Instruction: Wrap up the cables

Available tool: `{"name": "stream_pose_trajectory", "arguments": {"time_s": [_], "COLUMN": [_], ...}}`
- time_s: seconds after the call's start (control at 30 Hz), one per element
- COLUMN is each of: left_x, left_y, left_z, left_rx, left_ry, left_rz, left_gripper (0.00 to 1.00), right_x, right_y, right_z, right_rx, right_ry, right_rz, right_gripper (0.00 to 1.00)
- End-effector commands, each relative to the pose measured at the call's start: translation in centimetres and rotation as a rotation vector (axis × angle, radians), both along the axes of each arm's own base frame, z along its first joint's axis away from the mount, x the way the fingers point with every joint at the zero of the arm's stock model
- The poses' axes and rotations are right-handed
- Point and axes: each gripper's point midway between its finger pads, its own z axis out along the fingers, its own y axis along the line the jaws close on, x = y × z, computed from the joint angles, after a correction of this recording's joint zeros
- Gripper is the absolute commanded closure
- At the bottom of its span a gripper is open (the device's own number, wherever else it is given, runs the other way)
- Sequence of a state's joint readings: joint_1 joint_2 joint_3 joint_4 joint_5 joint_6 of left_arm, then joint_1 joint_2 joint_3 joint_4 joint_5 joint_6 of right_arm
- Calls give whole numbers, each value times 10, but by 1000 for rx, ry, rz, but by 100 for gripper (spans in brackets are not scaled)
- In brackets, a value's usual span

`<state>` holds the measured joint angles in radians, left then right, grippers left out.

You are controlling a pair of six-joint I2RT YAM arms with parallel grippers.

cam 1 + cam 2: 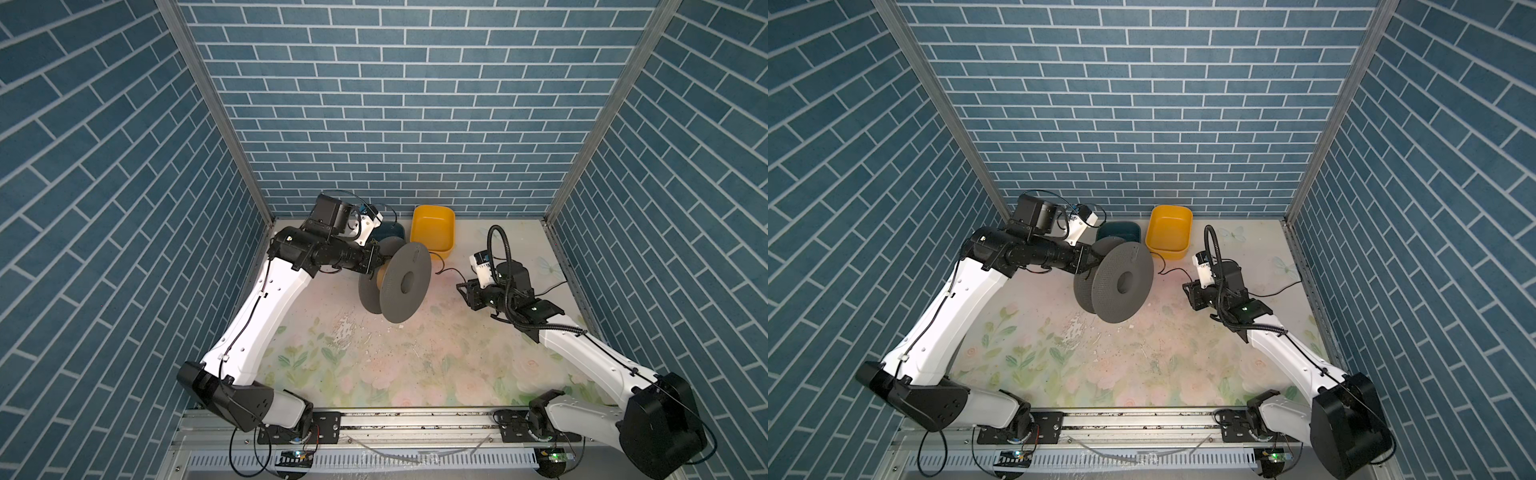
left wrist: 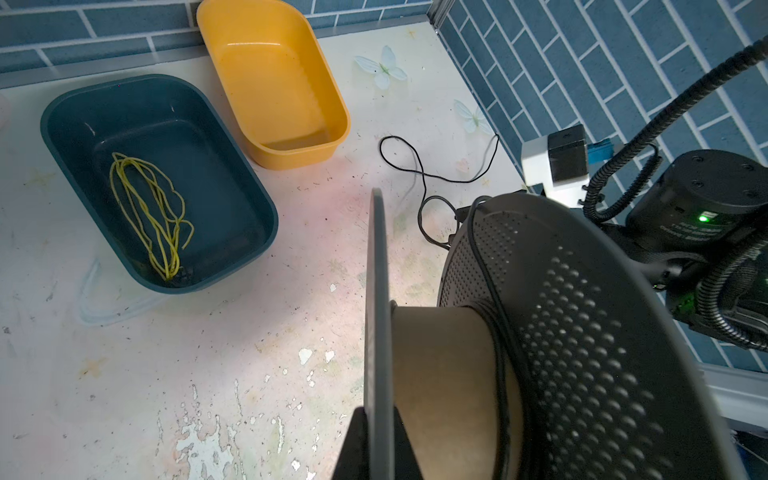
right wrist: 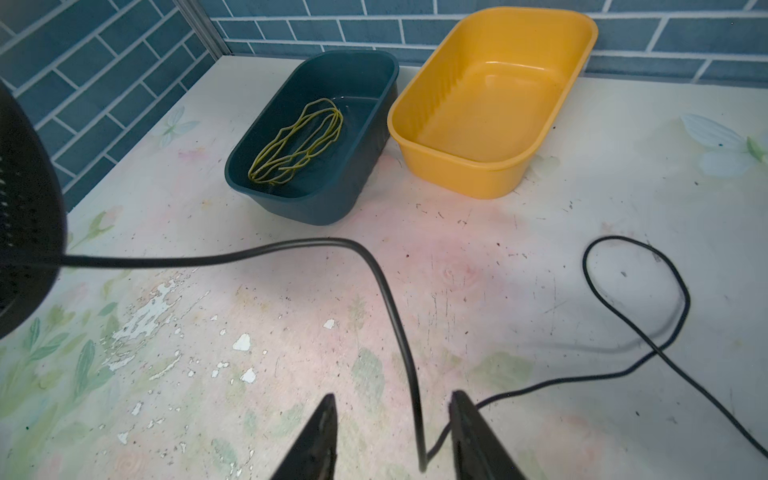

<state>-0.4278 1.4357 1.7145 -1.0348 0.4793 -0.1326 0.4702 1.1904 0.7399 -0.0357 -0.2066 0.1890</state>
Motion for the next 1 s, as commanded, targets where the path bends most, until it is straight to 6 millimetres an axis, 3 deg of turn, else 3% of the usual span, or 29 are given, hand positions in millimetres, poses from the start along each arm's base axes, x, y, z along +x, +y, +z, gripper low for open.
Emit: {"name": "stream_pose_trajectory", "arguments": {"time_s": [0.0,0.13,0.3,0.37,0.63,0.83,0.97], "left_x": [4,5,5,6,10,25,40], "left_y": [-6,-3,-2,-2,-1,12,23], "left_z": [26,25,28,30,41,52,45], "left_rx": [-78,-85,-140,-167,-280,-394,-378], "left_ry": [-55,-48,-32,-31,-3,-1,-2], "left_rz": [-13,-5,-5,-4,11,103,210], "left_gripper": [100,100,100,100,100,100,100], "right_x": [8,13,18,19,26,25,18], "right_y": [11,10,3,3,6,10,14], "right_z": [13,7,2,-3,-31,-46,-49], "right_rx": [63,56,74,90,69,103,129], "right_ry": [-35,-41,-60,-59,20,69,86], "right_rz": [30,19,-44,-52,-71,-77,-64], "right_gripper": [62,74,96,100,100,100,100]}}
